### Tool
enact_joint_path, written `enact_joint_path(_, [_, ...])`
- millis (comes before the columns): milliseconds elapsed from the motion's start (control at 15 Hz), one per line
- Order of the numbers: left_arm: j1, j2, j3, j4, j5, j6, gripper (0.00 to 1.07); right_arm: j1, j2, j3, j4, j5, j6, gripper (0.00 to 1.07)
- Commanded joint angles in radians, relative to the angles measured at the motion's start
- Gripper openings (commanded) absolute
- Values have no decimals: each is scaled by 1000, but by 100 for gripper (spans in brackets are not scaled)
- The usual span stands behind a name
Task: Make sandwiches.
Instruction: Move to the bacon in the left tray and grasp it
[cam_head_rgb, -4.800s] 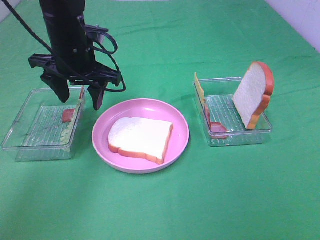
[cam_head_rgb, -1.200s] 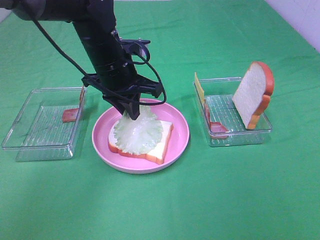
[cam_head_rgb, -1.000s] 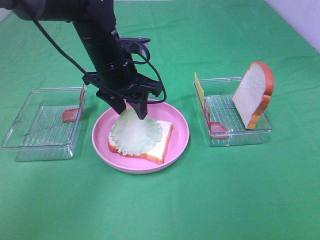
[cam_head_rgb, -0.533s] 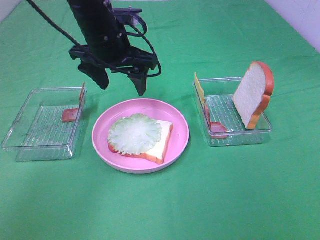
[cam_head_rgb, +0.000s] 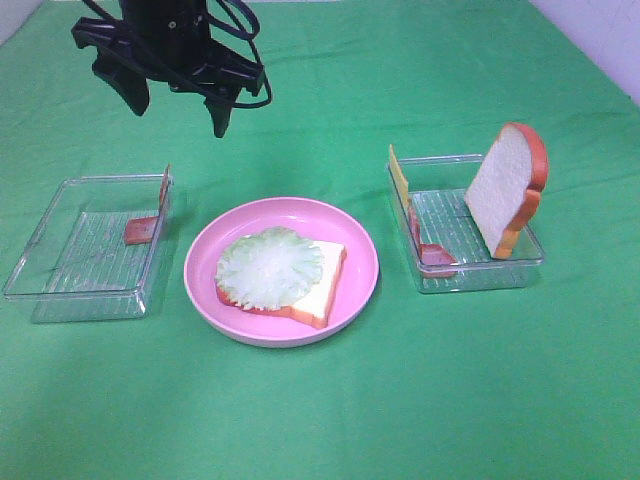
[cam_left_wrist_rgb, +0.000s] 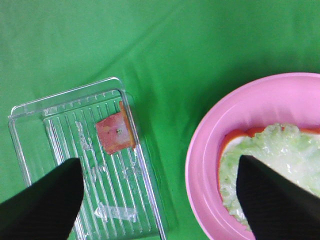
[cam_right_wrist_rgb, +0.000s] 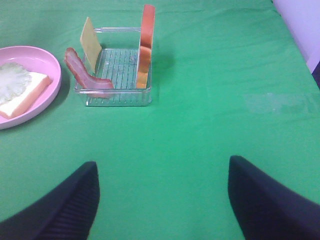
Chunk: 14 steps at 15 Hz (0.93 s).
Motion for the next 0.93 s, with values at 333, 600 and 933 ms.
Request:
enact_joint_path(333, [161,49,0,-221,75,-6,76,-3,-13,4,3,-11,-17,69])
enact_joint_path(600, [171,112,1,-226,77,-27,74,-3,-13,4,3,-11,-17,69])
enact_joint_path(933, [171,148,1,-201,76,-35,71,-3,-13,4,3,-11,-17,69])
